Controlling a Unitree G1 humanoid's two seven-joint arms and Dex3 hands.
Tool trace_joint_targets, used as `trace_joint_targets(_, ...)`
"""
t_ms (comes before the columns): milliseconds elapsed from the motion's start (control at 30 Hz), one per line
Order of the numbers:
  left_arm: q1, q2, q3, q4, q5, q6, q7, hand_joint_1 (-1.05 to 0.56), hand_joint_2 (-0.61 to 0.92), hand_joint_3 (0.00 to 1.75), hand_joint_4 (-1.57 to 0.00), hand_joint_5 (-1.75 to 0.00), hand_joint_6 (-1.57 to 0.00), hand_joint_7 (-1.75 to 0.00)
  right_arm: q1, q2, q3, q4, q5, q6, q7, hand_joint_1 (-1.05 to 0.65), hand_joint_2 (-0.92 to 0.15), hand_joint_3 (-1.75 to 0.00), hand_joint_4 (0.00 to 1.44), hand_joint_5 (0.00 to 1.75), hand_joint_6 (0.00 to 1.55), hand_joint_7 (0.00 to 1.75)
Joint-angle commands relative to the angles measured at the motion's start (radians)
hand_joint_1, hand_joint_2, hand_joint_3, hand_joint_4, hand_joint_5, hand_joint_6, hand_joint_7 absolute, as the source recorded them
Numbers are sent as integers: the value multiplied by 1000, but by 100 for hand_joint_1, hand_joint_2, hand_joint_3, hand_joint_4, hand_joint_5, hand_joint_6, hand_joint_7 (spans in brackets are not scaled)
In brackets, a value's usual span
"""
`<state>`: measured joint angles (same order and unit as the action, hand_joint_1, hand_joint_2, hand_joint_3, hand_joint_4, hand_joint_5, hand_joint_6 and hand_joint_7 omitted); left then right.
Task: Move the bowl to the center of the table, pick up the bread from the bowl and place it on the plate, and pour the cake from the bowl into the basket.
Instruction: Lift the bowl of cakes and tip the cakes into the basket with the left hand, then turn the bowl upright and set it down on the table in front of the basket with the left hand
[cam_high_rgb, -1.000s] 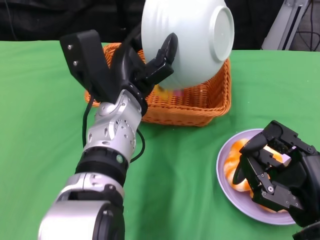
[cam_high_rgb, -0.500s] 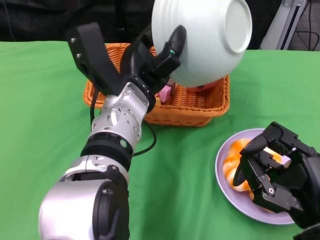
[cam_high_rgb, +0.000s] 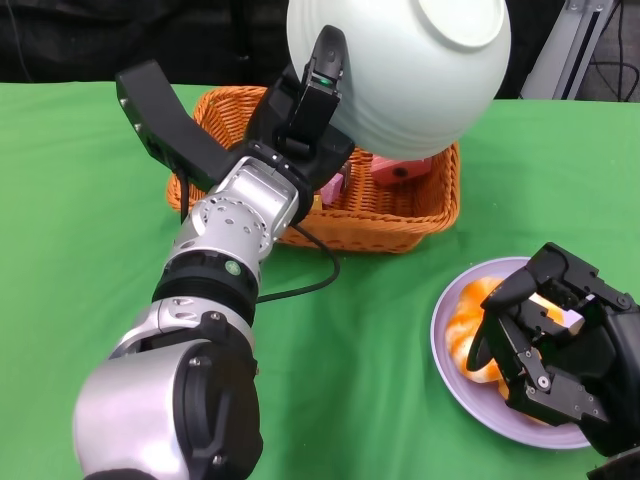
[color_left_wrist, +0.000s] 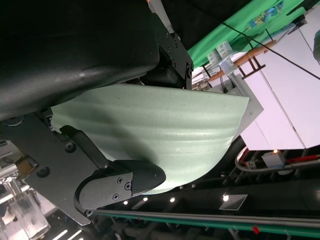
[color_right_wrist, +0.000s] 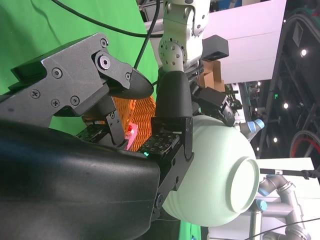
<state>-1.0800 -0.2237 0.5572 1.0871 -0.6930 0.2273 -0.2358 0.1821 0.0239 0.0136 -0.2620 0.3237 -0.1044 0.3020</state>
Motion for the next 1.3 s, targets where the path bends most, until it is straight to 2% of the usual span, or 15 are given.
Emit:
trace_joint_targets(33,-25,2,-14,-43,2,-2,1,-29,52,115,-93,-175,-74,-173,2,-3,-5,4,9,-11,0,-10,-59,-100,68,168,64,134)
trace_joint_targets(333,18,-4,-103,-137,69,-36,-28,-26,56,118,-90,-175,-70,-172,1,-4,-6,3,8,-5,-3,-9,-59,-100,68,168,63,135)
trace_joint_targets(533,72,7,-217,-234,188,-138,-62,-20,58,118,-86,-175,-73,-166,-1,-3,-7,5,1,-4,-10,-11,-59,-99,69,168,64,135)
trace_joint_targets(667,120,58,-344,-286,354,-286,-94,-21,55,117,-83,-175,-74,-166,-5,-8,-12,10,4,-9,-5,-11,-60,-97,69,168,64,134)
trace_joint_targets(833,149,98,-415,-323,452,-396,-102,-25,51,114,-83,-175,-74,-164,-12,-11,-18,12,8,0,-5,-11,-62,-94,69,167,65,133)
trace_joint_targets(933,168,134,-469,-346,535,-491,-100,-32,53,104,-83,-175,-76,-156,-25,-17,-23,19,6,4,-5,-10,-61,-95,70,168,65,134)
trace_joint_targets(1033,184,152,-498,-362,576,-551,-99,-36,58,94,-82,-175,-76,-155,-31,-23,-27,16,13,19,-3,-11,-62,-95,69,167,65,133)
trace_joint_targets(1300,224,217,-564,-400,645,-695,-143,-30,61,96,-82,-175,-76,-145,-45,-23,-28,15,9,40,-9,-10,-62,-97,70,166,65,133)
